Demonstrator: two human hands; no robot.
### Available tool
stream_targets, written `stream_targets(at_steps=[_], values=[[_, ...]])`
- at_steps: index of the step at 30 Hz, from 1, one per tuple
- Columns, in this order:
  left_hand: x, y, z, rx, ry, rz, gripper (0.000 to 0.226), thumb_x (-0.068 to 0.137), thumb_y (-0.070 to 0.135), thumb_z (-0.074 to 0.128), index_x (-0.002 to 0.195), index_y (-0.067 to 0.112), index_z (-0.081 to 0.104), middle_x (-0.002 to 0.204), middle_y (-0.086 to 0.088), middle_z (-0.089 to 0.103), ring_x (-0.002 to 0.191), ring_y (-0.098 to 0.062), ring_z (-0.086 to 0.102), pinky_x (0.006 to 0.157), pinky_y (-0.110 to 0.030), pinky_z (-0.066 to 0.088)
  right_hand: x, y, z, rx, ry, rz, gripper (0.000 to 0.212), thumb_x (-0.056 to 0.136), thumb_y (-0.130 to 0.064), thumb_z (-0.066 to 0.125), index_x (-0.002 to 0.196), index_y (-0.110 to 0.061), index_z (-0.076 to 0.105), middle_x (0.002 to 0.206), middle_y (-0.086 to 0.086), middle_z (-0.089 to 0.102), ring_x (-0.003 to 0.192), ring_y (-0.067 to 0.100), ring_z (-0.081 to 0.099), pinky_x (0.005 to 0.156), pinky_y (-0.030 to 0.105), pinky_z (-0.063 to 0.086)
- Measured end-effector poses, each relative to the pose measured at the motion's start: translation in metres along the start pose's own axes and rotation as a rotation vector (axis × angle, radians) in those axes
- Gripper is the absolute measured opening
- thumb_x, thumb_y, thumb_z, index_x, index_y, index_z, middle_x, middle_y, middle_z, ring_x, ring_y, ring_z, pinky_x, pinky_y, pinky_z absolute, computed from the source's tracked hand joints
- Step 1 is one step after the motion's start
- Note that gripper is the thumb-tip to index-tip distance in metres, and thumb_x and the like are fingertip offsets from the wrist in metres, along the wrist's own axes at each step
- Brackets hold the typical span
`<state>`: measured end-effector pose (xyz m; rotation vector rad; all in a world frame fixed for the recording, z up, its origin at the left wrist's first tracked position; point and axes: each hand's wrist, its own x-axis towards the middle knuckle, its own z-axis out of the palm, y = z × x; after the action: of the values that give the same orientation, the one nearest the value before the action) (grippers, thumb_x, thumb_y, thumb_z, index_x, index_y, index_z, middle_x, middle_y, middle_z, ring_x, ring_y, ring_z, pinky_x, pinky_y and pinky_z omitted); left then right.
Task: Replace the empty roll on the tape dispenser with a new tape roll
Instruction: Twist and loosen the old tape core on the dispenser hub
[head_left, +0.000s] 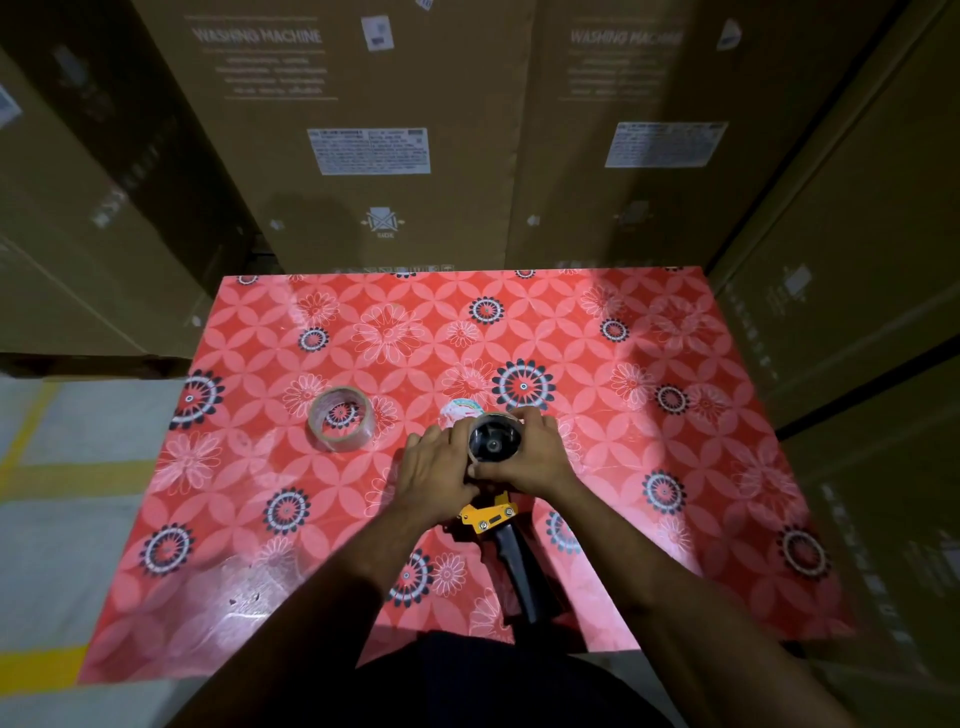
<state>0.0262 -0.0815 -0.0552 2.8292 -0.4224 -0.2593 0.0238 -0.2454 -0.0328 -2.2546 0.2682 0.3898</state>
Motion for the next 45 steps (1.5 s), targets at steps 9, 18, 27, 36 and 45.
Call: stream_targets(at_steps=[9, 18, 27, 36, 45], values=[[0.0, -0.001, 0.005, -0.005, 0.032, 0.004, 0.083, 0.078, 0.049, 0.068, 0.145, 0.027, 0.026, 0.103, 0.006, 0.065, 0.098, -0.019, 0.047, 0.081, -0.037, 0.034, 0.002, 0.004, -0.001, -0.016, -0.042, -0.106, 0.107, 0.049, -0.039, 0.087, 0.145, -0.013, 0.047, 0.134, 0.003, 0.062, 0.12, 0.02, 0.06, 0.094, 0.02, 0.044], [0.002, -0.004, 0.006, 0.009, 0.01, -0.012, 0.097, 0.071, 0.064, 0.07, 0.148, 0.026, 0.025, 0.112, 0.0, 0.062, 0.104, -0.022, 0.048, 0.084, -0.039, 0.036, 0.005, 0.007, 0.003, 0.016, 0.088, -0.063, 0.085, 0.038, -0.052, 0.082, 0.112, -0.019, 0.058, 0.11, 0.001, 0.057, 0.102, 0.02, 0.054, 0.071, 0.019, 0.039], [-0.001, 0.001, -0.001, -0.023, 0.01, -0.044, 0.086, 0.074, 0.057, 0.07, 0.143, 0.025, 0.03, 0.106, 0.0, 0.062, 0.1, -0.02, 0.047, 0.083, -0.037, 0.034, 0.007, 0.005, -0.003, 0.002, -0.009, -0.023, 0.118, 0.044, -0.057, 0.093, 0.143, -0.017, 0.043, 0.13, 0.008, 0.042, 0.112, 0.015, 0.043, 0.099, 0.033, 0.045], [-0.004, 0.001, -0.005, -0.081, 0.023, -0.031, 0.076, 0.077, 0.062, 0.071, 0.132, 0.022, 0.037, 0.092, 0.005, 0.048, 0.094, -0.019, 0.046, 0.08, -0.036, 0.03, 0.008, 0.01, -0.008, 0.038, -0.027, -0.133, 0.086, 0.039, -0.05, 0.08, 0.119, -0.022, 0.067, 0.113, 0.004, 0.062, 0.105, 0.021, 0.061, 0.087, 0.029, 0.052], [-0.005, 0.003, -0.01, -0.093, -0.006, -0.07, 0.08, 0.07, 0.061, 0.074, 0.127, 0.021, 0.036, 0.105, -0.003, 0.055, 0.1, -0.023, 0.049, 0.081, -0.036, 0.034, 0.01, 0.007, -0.003, -0.073, 0.036, -0.06, 0.087, 0.039, -0.058, 0.085, 0.108, -0.019, 0.05, 0.108, 0.003, 0.054, 0.096, 0.021, 0.057, 0.068, 0.024, 0.045]])
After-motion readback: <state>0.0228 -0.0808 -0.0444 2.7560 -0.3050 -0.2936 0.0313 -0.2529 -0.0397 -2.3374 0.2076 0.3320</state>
